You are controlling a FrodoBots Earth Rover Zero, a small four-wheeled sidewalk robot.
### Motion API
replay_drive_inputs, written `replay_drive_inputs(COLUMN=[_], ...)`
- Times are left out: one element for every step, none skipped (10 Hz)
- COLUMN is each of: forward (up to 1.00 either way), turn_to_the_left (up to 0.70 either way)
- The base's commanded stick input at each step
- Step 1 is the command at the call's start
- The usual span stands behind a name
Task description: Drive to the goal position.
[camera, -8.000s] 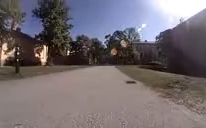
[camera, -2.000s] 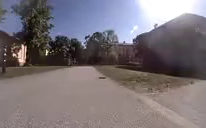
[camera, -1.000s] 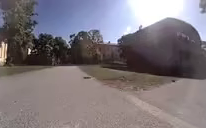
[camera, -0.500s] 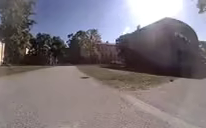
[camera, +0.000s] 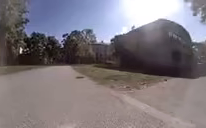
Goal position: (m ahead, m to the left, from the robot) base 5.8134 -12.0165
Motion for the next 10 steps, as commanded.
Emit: replay_drive_inputs(forward=[0.00,0.00,0.00,0.00,0.00,0.00,0.00,0.00,0.00,0.00], turn_to_the_left=[-0.45,-0.45,-0.45,-0.45,-0.45,-0.45,-0.45,-0.45,-0.45,-0.45])
